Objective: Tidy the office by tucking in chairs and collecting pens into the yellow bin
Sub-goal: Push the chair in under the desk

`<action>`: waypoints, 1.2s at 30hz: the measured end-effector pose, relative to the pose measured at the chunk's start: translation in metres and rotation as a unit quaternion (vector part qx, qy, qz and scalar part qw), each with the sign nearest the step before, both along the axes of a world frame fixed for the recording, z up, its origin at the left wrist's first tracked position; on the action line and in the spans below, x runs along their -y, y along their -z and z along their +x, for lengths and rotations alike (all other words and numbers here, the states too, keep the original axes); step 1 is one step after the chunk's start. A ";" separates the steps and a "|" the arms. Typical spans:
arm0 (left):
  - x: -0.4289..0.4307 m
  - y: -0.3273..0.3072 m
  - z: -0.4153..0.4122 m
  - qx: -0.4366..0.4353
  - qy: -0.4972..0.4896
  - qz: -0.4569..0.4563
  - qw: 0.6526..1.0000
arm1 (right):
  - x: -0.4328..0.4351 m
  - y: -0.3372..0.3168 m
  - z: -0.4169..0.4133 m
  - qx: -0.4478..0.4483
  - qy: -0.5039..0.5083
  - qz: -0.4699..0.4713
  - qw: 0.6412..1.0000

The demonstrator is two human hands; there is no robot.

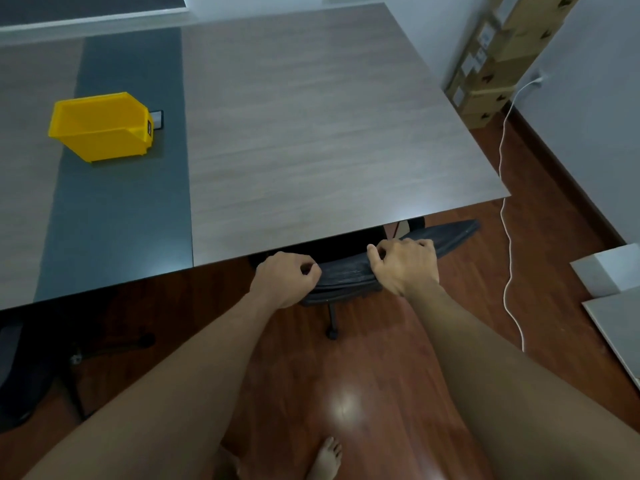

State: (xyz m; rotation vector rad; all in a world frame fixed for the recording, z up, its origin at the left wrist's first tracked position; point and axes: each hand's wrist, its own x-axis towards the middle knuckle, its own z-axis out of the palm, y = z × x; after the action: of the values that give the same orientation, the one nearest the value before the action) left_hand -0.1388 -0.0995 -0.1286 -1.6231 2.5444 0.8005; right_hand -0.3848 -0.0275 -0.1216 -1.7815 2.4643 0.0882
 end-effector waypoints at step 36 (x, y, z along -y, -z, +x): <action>-0.031 -0.125 0.151 -0.034 -0.068 -0.036 0.996 | -0.006 -0.137 0.137 0.167 -0.108 -0.001 0.980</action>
State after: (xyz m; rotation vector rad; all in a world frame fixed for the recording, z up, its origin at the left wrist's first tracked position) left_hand 0.0127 -0.0683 -0.0036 -1.8394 2.5585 0.7951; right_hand -0.2477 -0.0216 0.0158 -1.8818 2.0386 -0.1834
